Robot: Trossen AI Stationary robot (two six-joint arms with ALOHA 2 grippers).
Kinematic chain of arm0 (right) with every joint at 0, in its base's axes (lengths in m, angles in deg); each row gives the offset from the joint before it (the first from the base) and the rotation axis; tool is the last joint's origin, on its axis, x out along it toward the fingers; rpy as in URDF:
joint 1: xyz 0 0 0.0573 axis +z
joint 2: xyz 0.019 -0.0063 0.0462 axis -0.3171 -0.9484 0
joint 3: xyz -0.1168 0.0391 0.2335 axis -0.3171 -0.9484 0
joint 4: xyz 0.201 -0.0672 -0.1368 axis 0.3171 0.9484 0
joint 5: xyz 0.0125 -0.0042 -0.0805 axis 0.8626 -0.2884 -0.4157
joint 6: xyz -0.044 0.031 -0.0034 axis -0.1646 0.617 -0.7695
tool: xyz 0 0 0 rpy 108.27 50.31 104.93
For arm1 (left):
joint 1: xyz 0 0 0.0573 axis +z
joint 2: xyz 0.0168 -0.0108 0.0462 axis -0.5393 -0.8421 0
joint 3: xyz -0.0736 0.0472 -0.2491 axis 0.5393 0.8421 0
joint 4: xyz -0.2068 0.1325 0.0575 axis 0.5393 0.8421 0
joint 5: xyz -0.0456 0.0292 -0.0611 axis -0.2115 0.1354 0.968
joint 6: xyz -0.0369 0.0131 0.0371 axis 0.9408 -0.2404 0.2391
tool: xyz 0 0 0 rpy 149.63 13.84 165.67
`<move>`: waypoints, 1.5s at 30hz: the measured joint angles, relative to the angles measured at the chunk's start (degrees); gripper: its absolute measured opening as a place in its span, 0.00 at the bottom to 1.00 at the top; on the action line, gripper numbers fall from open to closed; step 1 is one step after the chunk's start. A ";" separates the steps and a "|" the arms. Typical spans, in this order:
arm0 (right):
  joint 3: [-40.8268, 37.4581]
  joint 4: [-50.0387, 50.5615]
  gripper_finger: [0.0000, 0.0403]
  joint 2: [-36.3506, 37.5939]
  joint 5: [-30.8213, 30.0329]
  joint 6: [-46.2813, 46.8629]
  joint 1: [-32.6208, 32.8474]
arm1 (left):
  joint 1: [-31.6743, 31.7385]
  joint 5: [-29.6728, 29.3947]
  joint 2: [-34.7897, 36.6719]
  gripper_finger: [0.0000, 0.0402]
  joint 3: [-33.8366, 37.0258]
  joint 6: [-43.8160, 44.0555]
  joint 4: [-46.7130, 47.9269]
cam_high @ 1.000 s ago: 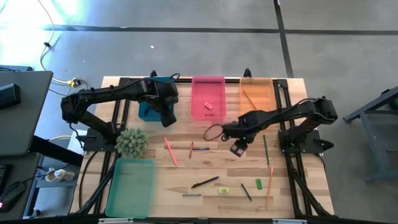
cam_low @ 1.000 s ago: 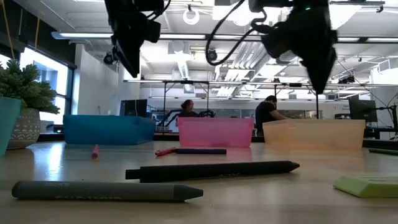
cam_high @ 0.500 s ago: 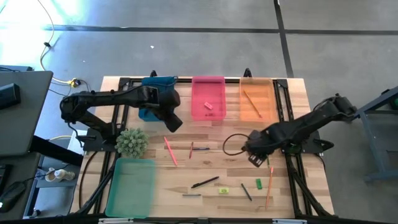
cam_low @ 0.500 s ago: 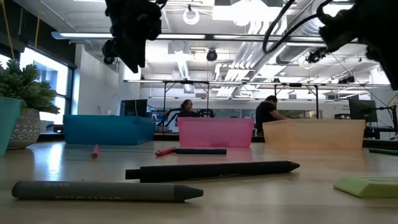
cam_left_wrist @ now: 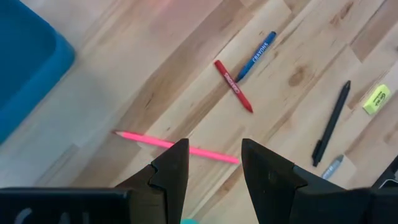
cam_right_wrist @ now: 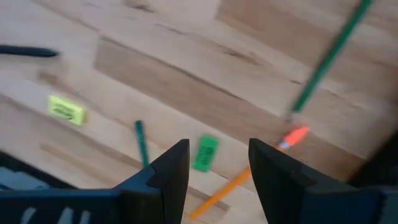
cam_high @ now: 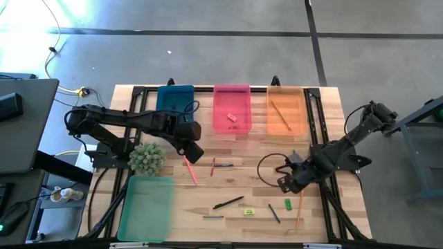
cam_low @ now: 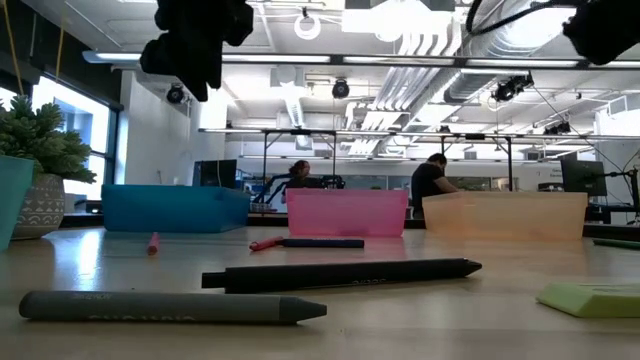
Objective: Sort crayons/erasers/pens/pencils in bins
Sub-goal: Put the green eraser into the pink bin
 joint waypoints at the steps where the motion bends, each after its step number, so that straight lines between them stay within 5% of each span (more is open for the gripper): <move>1: 0.00 -0.82 0.39 -0.08 -1.18 0.96 1.08 | -0.54 -0.51 0.00 0.34 0.00 0.58 0.00; 7: 0.00 -1.49 0.43 -1.79 -3.53 7.32 5.53 | -2.81 -0.97 -0.02 0.34 0.00 2.39 -0.04; 13: 0.00 -4.14 0.47 -6.44 1.32 13.74 6.78 | -3.42 -0.97 -0.04 0.34 0.02 2.36 -0.09; 32: 0.02 -15.34 0.38 -21.88 5.61 17.33 7.01 | -3.42 -0.86 -0.04 0.34 0.02 -2.68 -0.20; 45: 0.02 -16.52 0.38 -23.70 5.88 23.60 8.93 | -3.42 -0.77 -0.04 0.34 0.02 -5.66 -0.22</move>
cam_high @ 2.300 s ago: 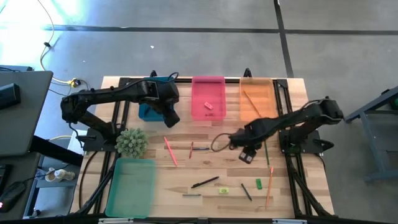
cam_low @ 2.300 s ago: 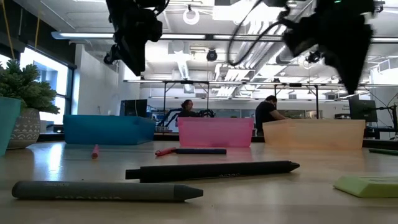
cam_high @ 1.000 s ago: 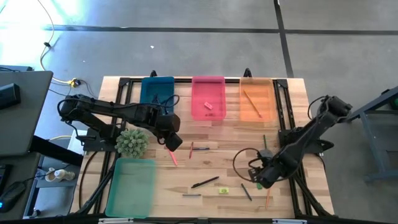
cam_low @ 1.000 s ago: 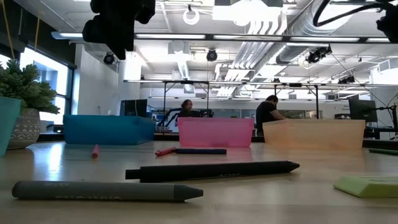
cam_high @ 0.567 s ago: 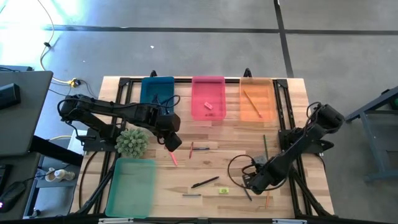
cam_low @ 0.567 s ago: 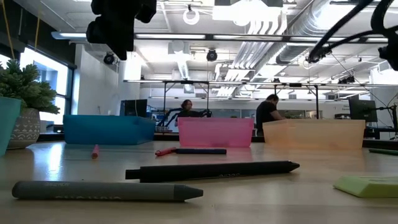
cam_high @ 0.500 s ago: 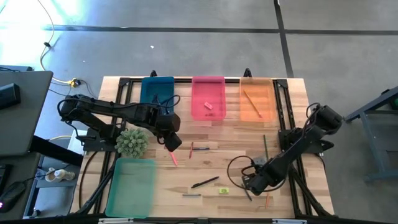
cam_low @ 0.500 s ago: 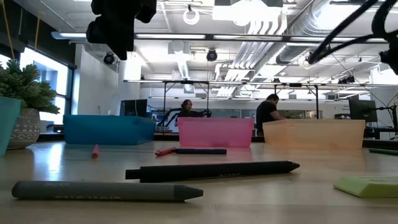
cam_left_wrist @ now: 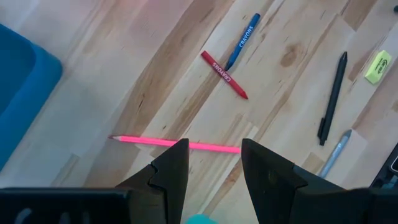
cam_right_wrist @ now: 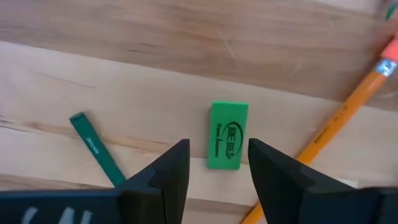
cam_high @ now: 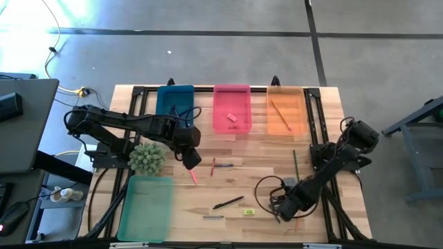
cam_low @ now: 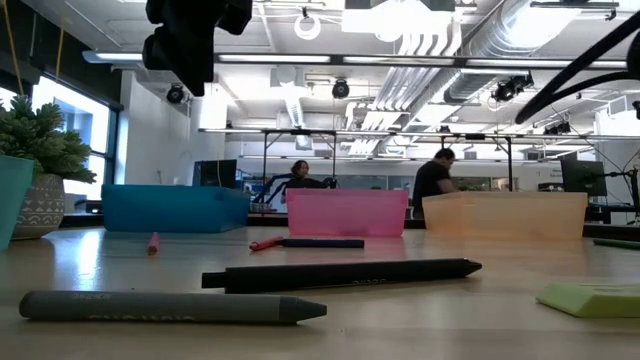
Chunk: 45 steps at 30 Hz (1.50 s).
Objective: Sort crayons/erasers/pens/pencils in bins
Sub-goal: Put the green eraser into the pink bin
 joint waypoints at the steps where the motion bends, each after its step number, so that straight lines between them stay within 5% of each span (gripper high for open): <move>1: 0.00 0.02 0.38 0.00 -0.05 0.97 0.36 | 0.00 0.00 0.00 0.34 0.00 0.00 0.00; 18: 0.50 -0.35 0.37 -5.27 -0.03 4.78 1.91 | 0.00 0.13 0.02 0.34 0.00 -1.93 0.02; 30: 0.43 -0.52 0.14 -5.40 -0.31 6.96 1.91 | 4.61 10.67 0.13 0.34 0.00 -10.28 5.34; 45: 0.02 -1.85 0.14 -2.81 -1.34 6.14 1.94 | 11.74 3.94 8.39 0.34 0.00 -17.06 11.10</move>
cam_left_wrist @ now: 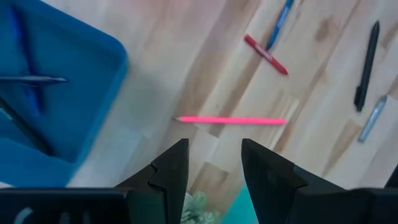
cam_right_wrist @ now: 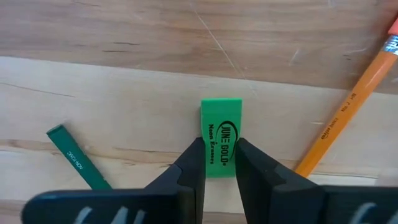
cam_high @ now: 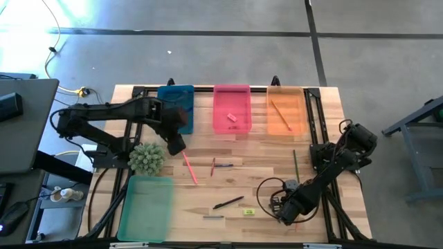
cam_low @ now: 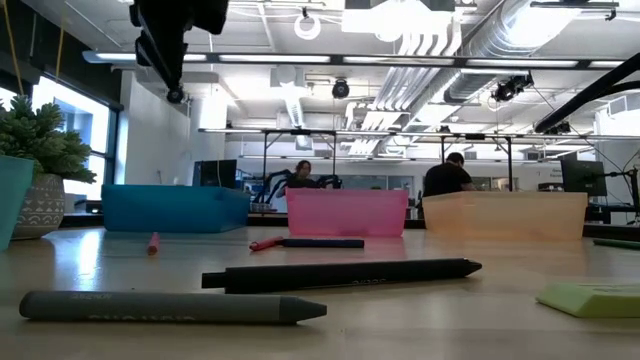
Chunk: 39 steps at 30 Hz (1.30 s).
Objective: Sort crayons/erasers/pens/pencils in bins
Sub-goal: Put the green eraser into the pink bin
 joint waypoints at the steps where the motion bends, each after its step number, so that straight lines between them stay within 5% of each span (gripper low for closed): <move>1: -0.06 0.01 0.14 0.34 -0.13 0.04 -0.17 | 0.52 -0.08 0.86 0.34 -0.01 -0.37 0.04; 12: -0.02 -1.46 0.14 4.27 -8.51 -0.05 -4.36 | 5.42 -0.07 10.26 0.34 -0.02 -2.67 0.33; 21: 0.09 -5.82 0.14 7.91 -23.30 -4.69 -11.39 | 6.11 -0.72 14.71 0.34 -0.02 -7.96 0.28; 32: 0.14 -20.52 0.14 8.52 -33.31 -23.71 -24.49 | 6.11 -0.94 15.43 0.34 -0.02 -15.40 0.31; 39: 0.18 -32.29 0.14 8.52 -33.73 -41.12 -33.83 | 6.11 -0.94 15.26 0.34 -0.02 -15.52 -0.46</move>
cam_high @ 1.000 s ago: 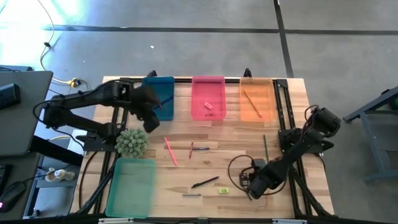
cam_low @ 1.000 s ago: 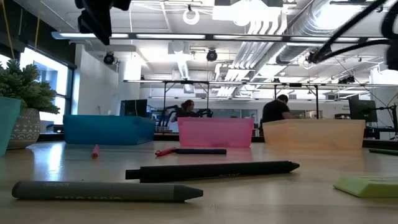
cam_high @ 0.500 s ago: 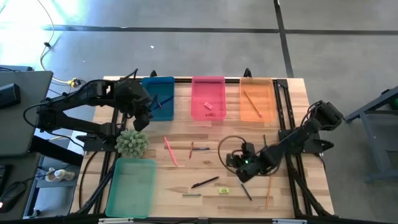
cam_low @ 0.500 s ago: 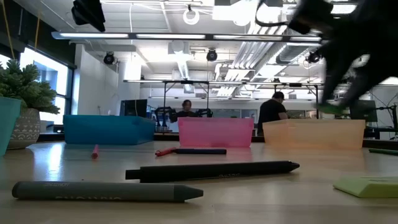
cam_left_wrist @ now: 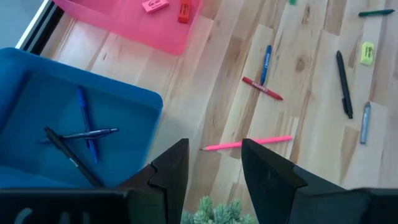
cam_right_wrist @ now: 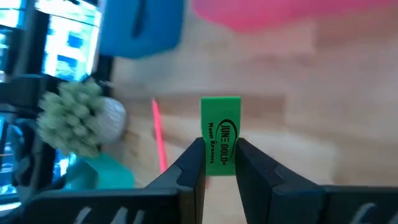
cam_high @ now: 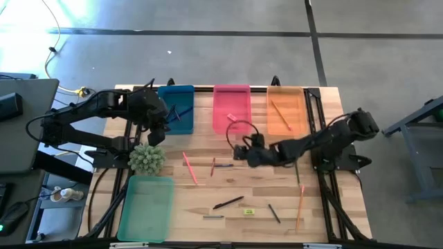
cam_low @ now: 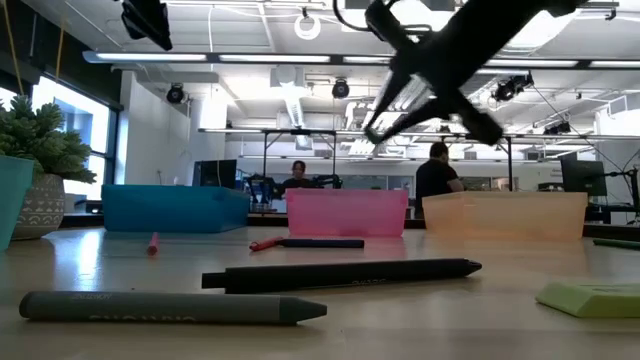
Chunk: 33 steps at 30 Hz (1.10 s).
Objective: Sort crayons/erasers/pens/pencils in bins
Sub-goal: Put the green eraser into the pink bin
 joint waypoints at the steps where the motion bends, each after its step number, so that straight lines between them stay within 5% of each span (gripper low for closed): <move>1: 0.00 -1.69 0.14 0.00 0.04 -2.65 -1.33 | 0.00 0.00 0.00 0.34 0.00 0.00 -0.18; 8: 0.02 -12.29 0.14 0.00 3.39 -23.89 -11.11 | 0.00 -0.02 -0.27 0.34 0.00 3.06 -0.63; 15: 0.02 -18.77 0.14 0.01 16.58 -41.66 -21.70 | 0.00 -1.66 -0.33 0.34 0.00 12.08 -1.45; 25: 0.02 -16.81 0.14 0.02 30.07 -60.23 -30.87 | 0.00 -10.83 -0.33 0.34 0.00 24.42 -8.06; 33: 0.02 -8.91 0.14 0.02 32.56 -73.46 -34.78 | -0.11 -12.26 -0.82 0.34 0.00 30.60 -12.39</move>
